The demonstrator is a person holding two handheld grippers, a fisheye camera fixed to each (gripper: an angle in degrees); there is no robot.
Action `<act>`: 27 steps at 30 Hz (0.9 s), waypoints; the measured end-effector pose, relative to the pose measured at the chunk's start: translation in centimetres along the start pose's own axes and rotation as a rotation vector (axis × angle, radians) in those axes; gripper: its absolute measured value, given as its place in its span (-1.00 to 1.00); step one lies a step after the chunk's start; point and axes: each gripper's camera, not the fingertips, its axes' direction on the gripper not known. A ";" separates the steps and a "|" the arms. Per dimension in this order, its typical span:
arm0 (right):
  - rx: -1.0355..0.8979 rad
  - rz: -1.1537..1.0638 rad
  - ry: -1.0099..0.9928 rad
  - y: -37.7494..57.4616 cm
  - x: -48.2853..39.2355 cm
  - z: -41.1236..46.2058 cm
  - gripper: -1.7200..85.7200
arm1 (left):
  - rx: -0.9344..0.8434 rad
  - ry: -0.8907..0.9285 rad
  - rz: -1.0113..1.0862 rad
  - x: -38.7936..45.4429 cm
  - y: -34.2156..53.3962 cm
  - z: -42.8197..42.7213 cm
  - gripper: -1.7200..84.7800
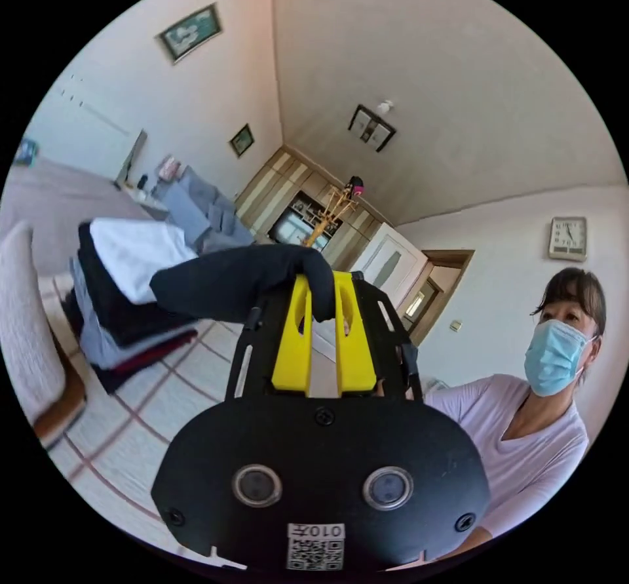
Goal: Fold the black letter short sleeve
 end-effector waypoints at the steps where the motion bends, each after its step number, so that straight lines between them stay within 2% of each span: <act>1: 0.022 -0.057 0.035 -3.4 0.1 0.7 -0.81 | 0.029 -0.023 -0.034 -2.2 -2.9 0.4 -0.81; 3: 0.029 -0.042 0.056 -7.1 2.5 2.9 -0.81 | 0.055 -0.053 -0.148 -6.9 -5.3 1.4 -0.81; 6: -0.052 0.101 0.126 -9.6 10.7 8.2 -0.80 | 0.024 -0.114 -0.383 -16.4 -4.8 3.8 -0.81; 8: -0.183 0.376 0.129 -7.3 18.9 13.1 -0.80 | -0.011 -0.155 -0.564 -21.5 -1.7 5.4 -0.81; 10: -0.208 0.447 0.139 -4.5 22.0 15.3 -0.80 | 0.010 -0.139 -0.685 -24.9 2.1 6.4 -0.81; 11: -0.164 0.472 0.060 -2.9 23.0 15.6 -0.80 | 0.030 -0.116 -0.691 -25.0 2.5 6.4 -0.82; 13: -0.134 0.471 -0.011 -1.8 23.3 16.0 -0.80 | 0.024 -0.118 -0.647 -23.6 1.8 6.9 -0.81; 18: -0.202 0.399 0.150 -1.6 19.3 17.4 -0.77 | -0.030 -0.267 -0.557 -18.0 -1.6 6.4 -0.82; 20: -0.189 0.361 0.318 0.6 15.8 16.1 -0.77 | -0.013 -0.335 -0.490 -14.3 -1.6 4.4 -0.84; 23: -0.206 0.239 0.565 5.6 9.3 14.5 -0.78 | -0.050 -0.490 -0.265 -5.1 -0.1 0.5 -0.88; 27: -0.242 0.031 0.837 15.2 -0.4 15.1 -0.80 | -0.235 -0.822 0.125 11.0 5.1 -2.4 -0.94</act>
